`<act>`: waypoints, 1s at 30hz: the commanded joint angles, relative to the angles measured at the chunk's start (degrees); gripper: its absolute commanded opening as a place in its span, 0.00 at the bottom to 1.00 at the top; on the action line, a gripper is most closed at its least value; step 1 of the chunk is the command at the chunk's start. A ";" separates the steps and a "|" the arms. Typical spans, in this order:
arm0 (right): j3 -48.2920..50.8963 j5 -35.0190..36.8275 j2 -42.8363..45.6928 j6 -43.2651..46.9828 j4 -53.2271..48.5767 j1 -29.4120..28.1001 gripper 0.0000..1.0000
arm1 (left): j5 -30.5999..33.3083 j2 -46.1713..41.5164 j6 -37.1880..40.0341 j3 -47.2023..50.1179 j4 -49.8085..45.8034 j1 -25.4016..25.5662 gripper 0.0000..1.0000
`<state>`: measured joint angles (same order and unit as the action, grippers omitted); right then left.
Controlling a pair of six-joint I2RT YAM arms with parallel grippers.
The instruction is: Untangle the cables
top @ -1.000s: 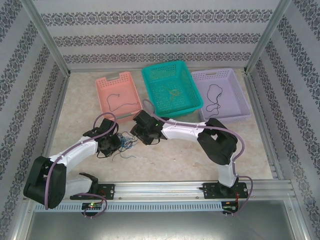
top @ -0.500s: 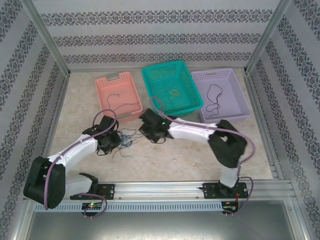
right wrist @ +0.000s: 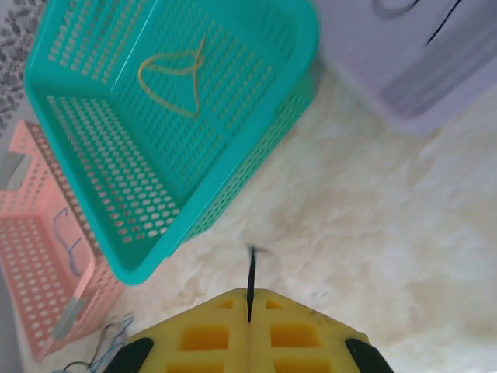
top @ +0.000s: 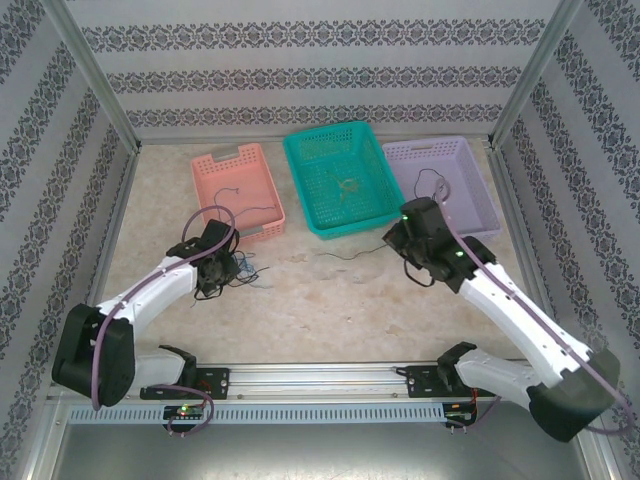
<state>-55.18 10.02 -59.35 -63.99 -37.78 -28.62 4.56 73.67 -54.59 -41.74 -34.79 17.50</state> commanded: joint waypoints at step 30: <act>-0.93 -6.59 -0.39 22.29 -7.11 4.25 0.00 | -27.47 1.94 14.13 -15.85 11.14 19.42 0.60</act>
<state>-57.60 3.53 -60.49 -43.42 -43.35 -24.25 -14.44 72.12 -48.95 -54.94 -29.61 31.24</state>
